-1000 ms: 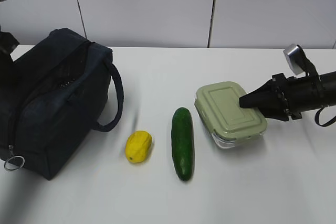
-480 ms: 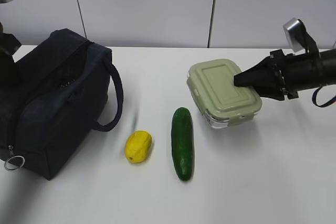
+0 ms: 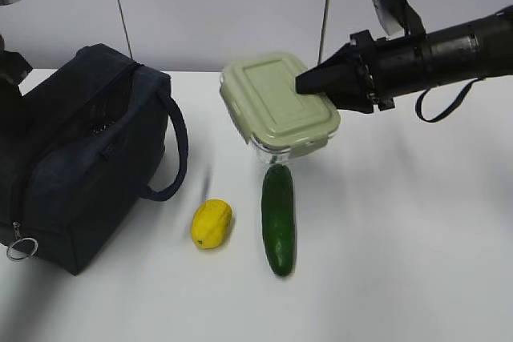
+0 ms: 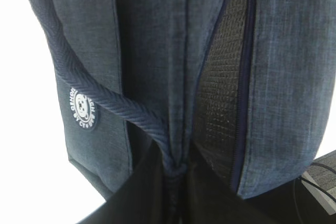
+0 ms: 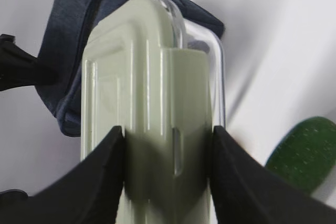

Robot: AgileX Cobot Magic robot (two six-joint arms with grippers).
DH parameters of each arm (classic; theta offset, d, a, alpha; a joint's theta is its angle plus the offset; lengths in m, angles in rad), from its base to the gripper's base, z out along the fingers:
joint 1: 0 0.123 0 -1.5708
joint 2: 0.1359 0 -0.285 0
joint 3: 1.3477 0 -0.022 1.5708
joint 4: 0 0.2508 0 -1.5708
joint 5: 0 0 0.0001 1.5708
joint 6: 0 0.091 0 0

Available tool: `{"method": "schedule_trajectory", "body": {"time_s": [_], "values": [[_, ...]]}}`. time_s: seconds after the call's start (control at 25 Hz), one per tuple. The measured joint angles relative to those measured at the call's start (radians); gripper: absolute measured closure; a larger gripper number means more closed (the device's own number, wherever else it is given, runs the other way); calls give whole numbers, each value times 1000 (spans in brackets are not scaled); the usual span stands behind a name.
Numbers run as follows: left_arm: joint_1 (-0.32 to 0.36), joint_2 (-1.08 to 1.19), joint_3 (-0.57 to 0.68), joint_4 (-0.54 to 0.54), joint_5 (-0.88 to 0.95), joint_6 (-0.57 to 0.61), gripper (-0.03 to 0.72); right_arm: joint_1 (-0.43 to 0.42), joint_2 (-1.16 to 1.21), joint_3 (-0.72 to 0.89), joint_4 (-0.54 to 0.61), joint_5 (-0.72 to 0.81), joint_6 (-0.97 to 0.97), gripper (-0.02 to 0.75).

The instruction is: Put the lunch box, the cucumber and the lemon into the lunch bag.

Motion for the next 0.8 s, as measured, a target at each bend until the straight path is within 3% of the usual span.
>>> {"method": "schedule_trajectory", "body": {"time_s": [0.48, 0.8], "values": [[-4, 0, -6, -2, 25, -10, 683, 133, 0, -157, 37, 26, 68, 387], [-124, 0, -82, 6, 50, -58, 683, 146, 0, -157, 37, 29, 70, 387]]}}
